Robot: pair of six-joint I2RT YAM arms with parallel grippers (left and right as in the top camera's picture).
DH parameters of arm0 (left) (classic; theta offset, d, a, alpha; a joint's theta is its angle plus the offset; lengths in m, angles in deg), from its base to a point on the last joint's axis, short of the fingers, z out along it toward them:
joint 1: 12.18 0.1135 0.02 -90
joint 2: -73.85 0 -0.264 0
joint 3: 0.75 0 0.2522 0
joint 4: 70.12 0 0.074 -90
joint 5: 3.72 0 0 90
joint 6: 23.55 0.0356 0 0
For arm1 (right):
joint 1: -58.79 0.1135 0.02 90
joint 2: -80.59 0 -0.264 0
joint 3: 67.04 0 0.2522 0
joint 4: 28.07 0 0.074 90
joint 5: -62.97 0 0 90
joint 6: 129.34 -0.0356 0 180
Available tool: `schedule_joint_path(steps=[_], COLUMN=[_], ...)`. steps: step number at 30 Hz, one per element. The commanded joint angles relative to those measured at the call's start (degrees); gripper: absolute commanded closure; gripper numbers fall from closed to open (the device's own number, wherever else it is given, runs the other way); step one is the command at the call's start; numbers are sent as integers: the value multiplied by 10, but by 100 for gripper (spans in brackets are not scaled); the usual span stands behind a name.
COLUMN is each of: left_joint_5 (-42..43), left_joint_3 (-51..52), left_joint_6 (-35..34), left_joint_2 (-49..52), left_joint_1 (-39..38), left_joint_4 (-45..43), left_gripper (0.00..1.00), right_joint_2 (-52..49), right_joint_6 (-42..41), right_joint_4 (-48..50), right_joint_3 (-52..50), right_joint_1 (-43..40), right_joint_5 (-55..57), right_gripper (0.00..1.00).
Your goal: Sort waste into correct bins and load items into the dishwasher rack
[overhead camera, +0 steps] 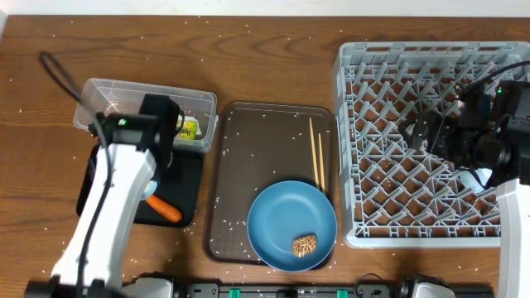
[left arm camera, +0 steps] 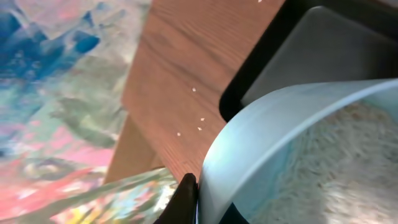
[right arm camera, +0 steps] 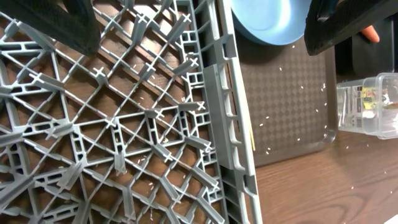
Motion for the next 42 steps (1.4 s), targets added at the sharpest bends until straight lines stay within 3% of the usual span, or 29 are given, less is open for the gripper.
schedule_joint_path(steps=[1, 6, 18, 33, 42], left_joint_5=[-52, -105, -146, -160, -101], left_joint_3=[9, 9, 9, 8, 5], left_joint_6=[-54, -56, -69, -104, -92], left_joint_2=[47, 133, 266, 276, 274], left_joint_1=[0, -25, -63, -85, -126], left_joint_4=[14, 33, 52, 78, 83], left_gripper=[94, 94, 94, 94, 94], right_joint_2=[-1, -1, -1, -1, -1], right_joint_6=[6, 6, 9, 10, 10], right_joint_4=[6, 11, 19, 26, 33], right_joint_3=[0, 0, 0, 0, 0], right_joint_1=[8, 8, 8, 8, 8], right_joint_5=[-2, -2, -2, -2, -2], right_gripper=[2, 2, 1, 1, 1])
